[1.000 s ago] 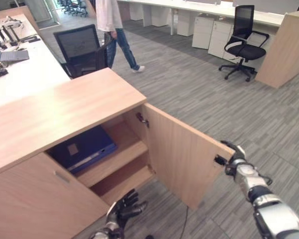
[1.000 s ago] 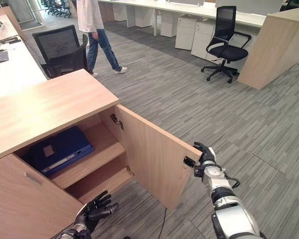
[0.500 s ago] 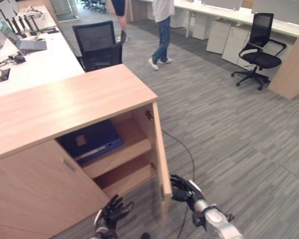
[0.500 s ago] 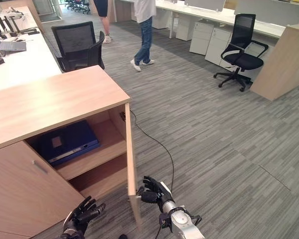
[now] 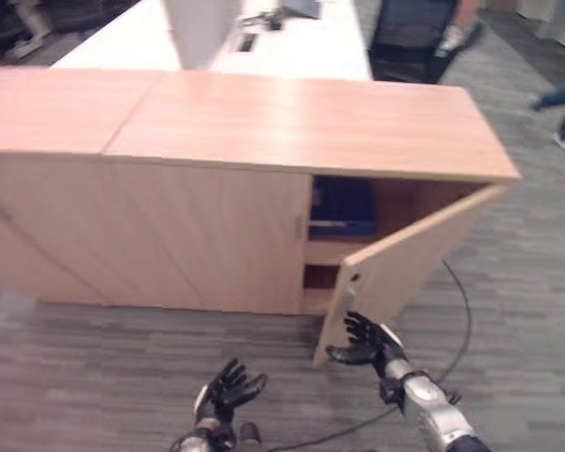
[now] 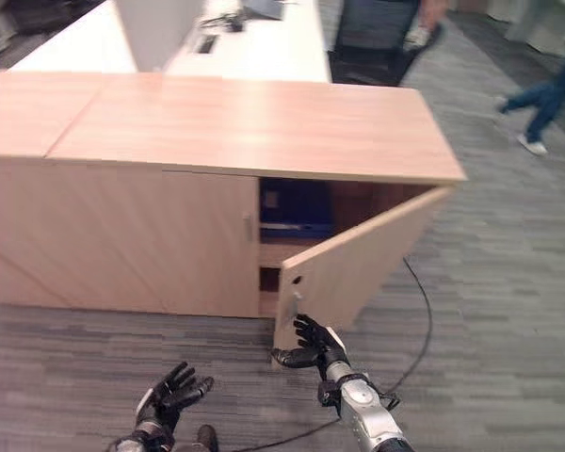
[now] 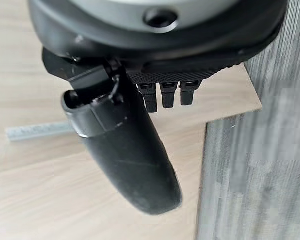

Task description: Put the empty folder in the office cabinet

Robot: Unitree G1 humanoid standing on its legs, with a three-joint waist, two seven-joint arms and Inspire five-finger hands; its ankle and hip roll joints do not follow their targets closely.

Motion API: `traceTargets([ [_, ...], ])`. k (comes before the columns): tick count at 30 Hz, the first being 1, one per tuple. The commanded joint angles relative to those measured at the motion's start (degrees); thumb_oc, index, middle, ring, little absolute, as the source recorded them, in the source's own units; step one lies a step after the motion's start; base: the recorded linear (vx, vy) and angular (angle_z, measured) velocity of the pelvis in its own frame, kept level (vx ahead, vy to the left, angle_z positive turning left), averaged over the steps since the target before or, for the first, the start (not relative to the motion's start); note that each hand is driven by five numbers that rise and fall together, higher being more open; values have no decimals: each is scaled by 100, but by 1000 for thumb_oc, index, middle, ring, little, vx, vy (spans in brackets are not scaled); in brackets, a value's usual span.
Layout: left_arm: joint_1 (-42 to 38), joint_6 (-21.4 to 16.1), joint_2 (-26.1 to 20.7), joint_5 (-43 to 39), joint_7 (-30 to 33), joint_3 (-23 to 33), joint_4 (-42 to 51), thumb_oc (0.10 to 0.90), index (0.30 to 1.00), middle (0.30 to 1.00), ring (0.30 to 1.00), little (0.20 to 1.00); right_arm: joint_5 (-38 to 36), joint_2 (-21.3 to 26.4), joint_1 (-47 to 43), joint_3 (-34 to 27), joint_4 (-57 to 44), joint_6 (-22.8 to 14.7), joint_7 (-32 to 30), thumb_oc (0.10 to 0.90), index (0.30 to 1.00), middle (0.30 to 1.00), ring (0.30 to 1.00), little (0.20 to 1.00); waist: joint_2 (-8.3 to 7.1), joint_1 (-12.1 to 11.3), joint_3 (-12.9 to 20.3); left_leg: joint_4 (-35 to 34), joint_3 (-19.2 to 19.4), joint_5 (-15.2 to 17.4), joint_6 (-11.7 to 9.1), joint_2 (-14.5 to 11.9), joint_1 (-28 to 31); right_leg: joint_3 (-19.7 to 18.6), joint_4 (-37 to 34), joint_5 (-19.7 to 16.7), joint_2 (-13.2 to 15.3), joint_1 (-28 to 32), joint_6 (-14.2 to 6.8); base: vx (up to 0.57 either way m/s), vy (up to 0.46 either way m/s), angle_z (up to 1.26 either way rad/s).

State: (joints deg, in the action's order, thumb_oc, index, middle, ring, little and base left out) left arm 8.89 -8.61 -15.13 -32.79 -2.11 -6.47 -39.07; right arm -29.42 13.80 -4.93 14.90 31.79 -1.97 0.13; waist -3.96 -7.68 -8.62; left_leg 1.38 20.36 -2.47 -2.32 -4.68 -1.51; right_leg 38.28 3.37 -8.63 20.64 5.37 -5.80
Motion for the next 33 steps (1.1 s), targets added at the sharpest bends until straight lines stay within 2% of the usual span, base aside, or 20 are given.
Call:
traceTargets([
  [1,-75,-326,-264,377,-358,-273,581,800,900,900,900,900,-538,17,-1046,-517,-338,-878,-112,800,900,900,900,900,272,-148,250,-291,-524,401,2,-14,288,-201,1472,535,202,109,-803,45,184,80],
  [3,-115,-344,-384,446,-396,-339,558,800,900,900,900,900,-563,156,-1323,-860,-245,-965,-295,800,900,900,900,900,364,-138,154,-329,-602,300,141,50,279,-405,2068,123,321,-182,-872,-3,204,71],
  [4,-137,-360,-418,463,-396,-364,538,800,900,900,900,900,-633,247,-1408,-1038,-201,-1044,-383,800,900,900,900,900,415,-149,144,-402,-682,284,161,42,304,-660,2208,193,232,-325,-891,-14,139,12],
  [5,-155,-379,-436,421,-415,-395,553,800,900,900,900,900,-724,364,-1503,-1217,-157,-1112,-484,800,900,900,900,900,450,-124,138,-457,-825,254,162,63,308,-981,2075,282,41,-431,-865,127,104,34],
  [6,-163,-400,-466,378,-463,-432,535,800,900,900,900,900,-998,611,-1614,-1589,-44,-1249,-634,800,900,900,900,900,484,-39,128,-516,-1109,277,117,157,366,-1470,1552,753,-270,-513,-755,102,59,59],
  [7,-172,-401,-464,377,-464,-436,534,800,900,900,900,900,-1004,619,-1623,-1594,-34,-1252,-628,800,900,900,900,900,496,-40,136,-522,-1113,253,117,144,348,-1457,1507,716,-292,-512,-746,150,-1,65],
  [8,-176,-399,-495,391,-482,-439,510,800,900,900,900,900,-1121,739,-1685,-1789,-11,-1335,-701,800,900,900,900,900,484,-37,145,-537,-1207,280,84,177,360,-1478,1079,810,-359,-459,-682,112,-84,54],
  [9,-173,-394,-516,378,-520,-433,469,800,900,900,900,900,-1192,882,-1743,-1976,64,-1394,-768,800,900,900,900,900,466,-31,161,-561,-1312,333,50,210,383,-1450,638,757,-361,-483,-666,118,-85,44],
  [10,-175,-395,-515,378,-520,-434,468,800,900,900,900,900,-1193,883,-1745,-1976,67,-1395,-767,800,900,900,900,900,469,-26,165,-562,-1318,330,50,207,377,-1442,622,747,-367,-478,-665,186,-115,51],
  [11,-219,-408,-560,390,-538,-440,405,800,900,900,900,900,-1205,1221,-1867,-2185,324,-1418,-876,800,900,900,900,900,448,67,180,-582,-1514,378,4,247,432,-1788,232,618,-371,-636,-751,187,-60,53],
  [12,-241,-394,-571,386,-563,-426,349,800,900,900,900,900,-1226,1384,-1882,-2265,464,-1429,-915,800,900,900,900,900,414,75,180,-569,-1579,444,0,278,487,-1963,104,630,-398,-570,-774,199,-77,57],
  [16,-181,-450,-587,382,-623,-467,322,800,900,900,900,900,-1068,2173,-2380,-2317,1083,-1325,-982,800,900,900,900,900,298,-21,251,-577,-1675,447,29,432,493,-1902,13,347,-306,-398,-822,72,-47,83],
  [17,-184,-450,-583,382,-623,-466,321,800,900,900,900,900,-1071,2178,-2388,-2313,1092,-1327,-977,800,900,900,900,900,301,-17,249,-576,-1677,447,29,432,492,-1899,13,347,-306,-396,-822,59,-48,-6],
  [18,-131,-433,-601,362,-686,-545,401,800,900,900,900,900,-1044,2489,-2665,-2237,1486,-1233,-972,800,900,900,900,900,301,-45,307,-581,-1726,463,19,445,505,-1816,-42,344,-300,-316,-819,65,-56,-18],
  [20,-119,-421,-620,357,-725,-589,443,800,900,900,900,900,-1032,2638,-2787,-2191,1728,-1192,-936,800,900,900,900,900,305,-50,320,-579,-1757,465,13,441,513,-1767,-77,363,-307,-265,-811,61,-63,-17],
  [21,-124,-401,-666,372,-804,-723,480,800,900,900,900,900,-934,2886,-3039,-2043,2134,-1040,-902,800,900,900,900,900,308,-14,373,-582,-1826,468,-20,423,537,-1694,-154,423,-347,-151,-778,42,-49,-6],
  [27,-119,-382,-683,331,-791,-798,555,800,900,900,900,900,-981,3149,-3468,-1855,2809,-870,-817,800,900,900,900,900,330,0,427,-590,-1875,468,-97,351,583,-1618,-296,517,-453,16,-706,39,-62,11],
  [33,-98,-381,-603,297,-726,-754,537,800,900,900,900,900,-1062,2921,-3409,-1697,2732,-825,-646,800,900,900,900,900,361,38,459,-592,-1845,468,-158,268,672,-1661,-414,592,-567,143,-630,24,-44,0],
])
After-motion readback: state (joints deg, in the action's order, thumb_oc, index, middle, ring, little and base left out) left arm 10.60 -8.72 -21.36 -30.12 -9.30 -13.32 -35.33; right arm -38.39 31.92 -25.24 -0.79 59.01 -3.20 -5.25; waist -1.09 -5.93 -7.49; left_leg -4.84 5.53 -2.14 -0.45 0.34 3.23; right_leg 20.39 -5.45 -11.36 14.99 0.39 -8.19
